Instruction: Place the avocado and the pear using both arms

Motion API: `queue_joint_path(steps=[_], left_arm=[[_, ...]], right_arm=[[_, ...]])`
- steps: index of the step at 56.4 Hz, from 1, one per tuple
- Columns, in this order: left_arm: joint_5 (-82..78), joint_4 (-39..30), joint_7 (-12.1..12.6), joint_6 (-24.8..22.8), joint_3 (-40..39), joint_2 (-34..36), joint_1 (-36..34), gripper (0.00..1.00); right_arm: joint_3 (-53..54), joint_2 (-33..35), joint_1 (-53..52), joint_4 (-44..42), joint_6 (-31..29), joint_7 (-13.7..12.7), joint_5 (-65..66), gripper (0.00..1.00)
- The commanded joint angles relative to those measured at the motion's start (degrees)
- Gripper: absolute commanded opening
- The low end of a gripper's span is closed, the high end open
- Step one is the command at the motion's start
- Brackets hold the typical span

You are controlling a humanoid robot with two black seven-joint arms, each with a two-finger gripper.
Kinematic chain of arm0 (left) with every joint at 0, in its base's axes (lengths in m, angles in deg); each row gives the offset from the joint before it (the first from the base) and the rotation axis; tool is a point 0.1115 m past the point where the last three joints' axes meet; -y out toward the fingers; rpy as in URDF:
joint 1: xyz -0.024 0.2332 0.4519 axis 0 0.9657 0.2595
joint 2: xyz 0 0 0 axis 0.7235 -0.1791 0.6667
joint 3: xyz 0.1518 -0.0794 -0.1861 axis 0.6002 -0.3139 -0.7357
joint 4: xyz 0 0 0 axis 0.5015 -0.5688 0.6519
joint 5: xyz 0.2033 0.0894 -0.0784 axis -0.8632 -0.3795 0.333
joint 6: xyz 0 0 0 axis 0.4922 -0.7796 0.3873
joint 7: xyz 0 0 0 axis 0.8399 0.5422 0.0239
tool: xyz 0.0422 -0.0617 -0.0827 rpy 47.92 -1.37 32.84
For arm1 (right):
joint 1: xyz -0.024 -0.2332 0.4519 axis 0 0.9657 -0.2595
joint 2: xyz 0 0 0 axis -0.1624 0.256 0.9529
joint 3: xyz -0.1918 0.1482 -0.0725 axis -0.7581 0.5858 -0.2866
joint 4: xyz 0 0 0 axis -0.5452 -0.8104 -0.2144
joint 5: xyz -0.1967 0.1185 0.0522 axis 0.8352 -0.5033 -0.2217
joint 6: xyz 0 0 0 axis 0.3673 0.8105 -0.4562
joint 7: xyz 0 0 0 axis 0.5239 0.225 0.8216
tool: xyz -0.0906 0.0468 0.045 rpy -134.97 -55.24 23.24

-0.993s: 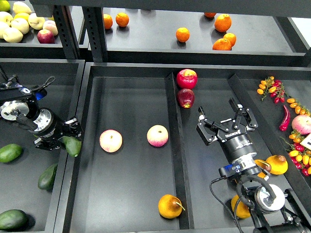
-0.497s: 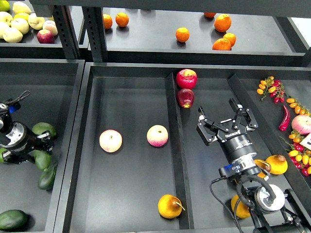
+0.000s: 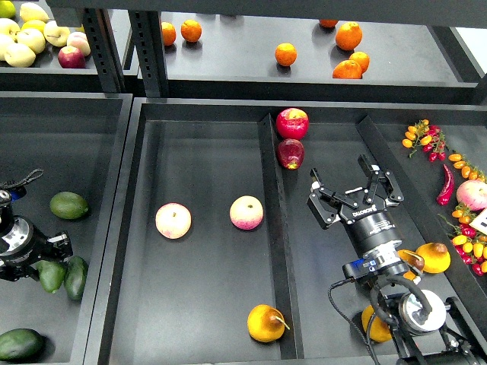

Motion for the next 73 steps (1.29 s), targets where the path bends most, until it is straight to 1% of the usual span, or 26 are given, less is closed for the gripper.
queue_joint_path(steps=[1, 16, 22, 27, 34, 35, 39, 45, 49, 53, 56, 61, 64, 65, 71, 73], left_arm=[[-0.92, 0.25, 0.00, 0.00, -0.15, -0.09, 0.40, 0.59], [-1.01, 0.52, 0.00, 0.00, -0.41, -0.62, 1.36, 0.70], [-0.92, 0.52, 0.00, 0.00, -0.41, -0.80, 1.71, 0.77], [-0.92, 0.52, 0.00, 0.00, -0.41, -0.80, 1.54, 0.86], [-0.84, 0.43, 0.00, 0.00, -0.76, -0.71, 0.75, 0.92], [-0.75, 0.34, 0.00, 0.00, -1.90, -0.10, 0.05, 0.94], [-0.66, 0.08, 0.00, 0.00, -4.54, 1.13, -0.66, 0.95], [-0.05, -0.89, 0.00, 0.00, -10.42, 5.97, -0.75, 0.96], [1.62, -1.33, 0.00, 0.00, -16.65, 8.95, -0.04, 0.97], [4.96, -1.15, 0.00, 0.00, -21.06, 11.07, 1.10, 0.97], [9.78, -0.98, 0.00, 0.00, -25.89, 12.91, 3.03, 0.98], [18.23, -0.54, 0.00, 0.00, -33.36, 13.79, 5.31, 0.98], [23.32, -0.80, 0.00, 0.00, -39.50, 14.23, 8.65, 0.98], [24.12, -0.89, 0.00, 0.00, -40.39, 14.32, 9.18, 0.98], [28.95, -1.59, 0.00, 0.00, -52.25, 14.94, 14.19, 0.98], [29.57, -1.77, 0.00, 0.00, -55.06, 14.85, 15.59, 0.98]], right_arm=[[0.00, 0.00, 0.00, 0.01, -0.08, 0.00, 0.00, 1.00], [0.00, 0.00, 0.09, 0.01, -0.08, 0.00, 0.00, 1.00], [0.00, 0.00, 0.09, 0.01, 0.01, -0.09, 0.00, 1.00], [0.00, 0.00, 0.09, -0.08, 0.01, -0.09, 0.00, 1.00], [0.00, 0.00, 0.09, -0.08, 0.01, -0.09, 0.00, 1.00], [0.00, 0.00, 0.09, -0.08, 0.01, -0.09, 0.00, 1.00], [-0.09, 0.00, 0.09, -0.08, 0.10, -0.09, 0.00, 1.00], [-0.70, 0.00, 0.35, -0.08, 0.27, -0.18, 0.00, 1.00], [-1.93, 0.00, 0.97, -0.17, 0.36, -0.35, 0.00, 1.00], [-3.25, 0.00, 1.23, -0.17, 0.27, -0.35, -0.09, 1.00], [-4.83, 0.00, 1.41, -0.17, 0.36, -0.44, 0.00, 1.00], [-6.33, 0.00, 1.41, -0.17, 0.36, -0.44, 0.26, 1.00], [-7.55, 0.00, 1.58, -0.17, 0.45, -0.62, 0.26, 1.00], [-7.73, 0.00, 1.67, -0.17, 0.45, -0.62, 0.26, 1.00], [-9.05, 0.00, 1.93, -0.26, 0.36, -0.62, 0.44, 1.00], [-9.14, 0.00, 2.02, -0.26, 0.19, -0.79, 0.44, 1.00]])
